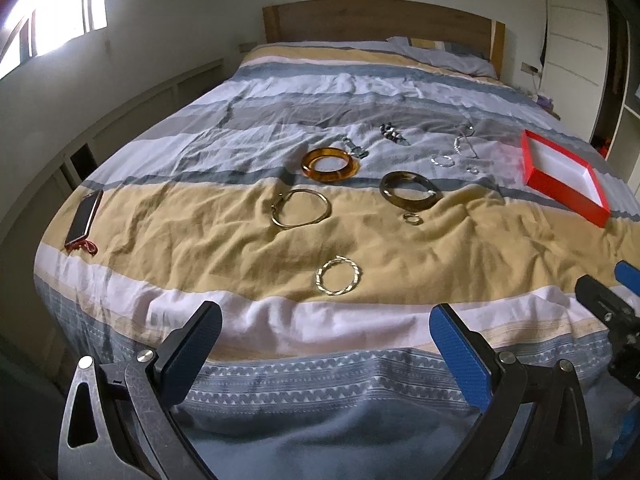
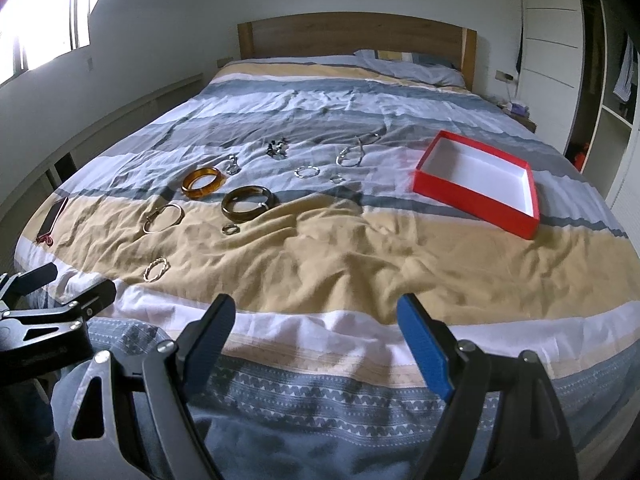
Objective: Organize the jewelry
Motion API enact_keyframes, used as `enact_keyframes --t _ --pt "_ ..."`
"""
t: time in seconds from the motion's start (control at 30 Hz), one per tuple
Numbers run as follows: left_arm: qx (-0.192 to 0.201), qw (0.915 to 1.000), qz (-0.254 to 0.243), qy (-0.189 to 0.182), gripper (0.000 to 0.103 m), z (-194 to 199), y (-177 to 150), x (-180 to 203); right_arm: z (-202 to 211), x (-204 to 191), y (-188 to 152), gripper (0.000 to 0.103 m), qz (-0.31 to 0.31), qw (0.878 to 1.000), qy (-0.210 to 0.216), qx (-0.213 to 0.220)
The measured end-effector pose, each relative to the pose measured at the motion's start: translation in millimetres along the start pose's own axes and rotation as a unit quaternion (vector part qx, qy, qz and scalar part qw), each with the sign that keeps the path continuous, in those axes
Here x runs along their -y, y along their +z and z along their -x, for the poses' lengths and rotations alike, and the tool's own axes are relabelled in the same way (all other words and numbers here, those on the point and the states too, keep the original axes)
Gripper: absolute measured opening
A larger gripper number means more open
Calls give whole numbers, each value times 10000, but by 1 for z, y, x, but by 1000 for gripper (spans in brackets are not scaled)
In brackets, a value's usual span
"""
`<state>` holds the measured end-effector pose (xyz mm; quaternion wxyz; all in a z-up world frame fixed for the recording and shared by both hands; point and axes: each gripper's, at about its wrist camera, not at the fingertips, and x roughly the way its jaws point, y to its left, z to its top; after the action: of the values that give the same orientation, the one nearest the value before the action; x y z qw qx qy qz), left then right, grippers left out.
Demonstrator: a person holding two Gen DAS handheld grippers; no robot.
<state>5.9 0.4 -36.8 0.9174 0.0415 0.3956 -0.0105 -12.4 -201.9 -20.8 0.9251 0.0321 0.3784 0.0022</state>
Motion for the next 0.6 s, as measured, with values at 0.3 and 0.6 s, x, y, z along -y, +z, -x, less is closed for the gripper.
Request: enact_keyframes --t 0.3,0.6 --pt "31 9994 11 -357 92 -12 0 -18 -16 -7 8 82 76 9998 152 -66" --pt "-267 9972 79 -691 80 -54 9 -21 -52 -5 23 81 13 9991 369 -227"
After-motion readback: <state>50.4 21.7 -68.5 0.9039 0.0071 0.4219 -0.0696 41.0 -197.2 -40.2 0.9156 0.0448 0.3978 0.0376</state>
